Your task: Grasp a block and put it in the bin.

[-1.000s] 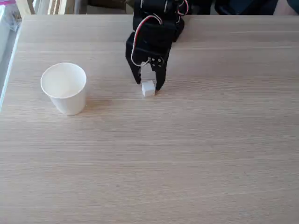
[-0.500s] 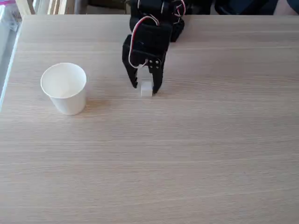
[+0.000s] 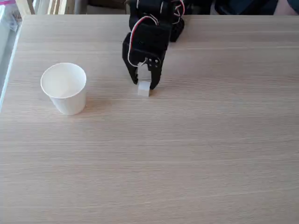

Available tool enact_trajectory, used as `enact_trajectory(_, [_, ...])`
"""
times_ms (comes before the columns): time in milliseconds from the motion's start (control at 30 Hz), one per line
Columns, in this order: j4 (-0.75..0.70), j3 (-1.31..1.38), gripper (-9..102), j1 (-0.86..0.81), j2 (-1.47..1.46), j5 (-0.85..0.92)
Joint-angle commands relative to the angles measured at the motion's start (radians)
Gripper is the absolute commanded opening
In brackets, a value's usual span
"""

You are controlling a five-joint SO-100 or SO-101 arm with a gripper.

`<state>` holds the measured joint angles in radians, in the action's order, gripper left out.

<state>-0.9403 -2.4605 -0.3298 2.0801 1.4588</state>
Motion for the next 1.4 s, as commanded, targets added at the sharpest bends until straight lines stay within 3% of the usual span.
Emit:
enact_trajectory(0, [-0.008, 0.012, 17, 0.008, 0.005, -0.011])
enact_trajectory(467, [0.021, 0.021, 8, -0.017, 0.018, 0.02])
enact_trajectory(1000, [0.21, 0.176, 7, -0.15, 0.241, 0.184])
enact_trajectory(1367, [0.399, 0.37, 7, -0.334, 0.071, 0.21])
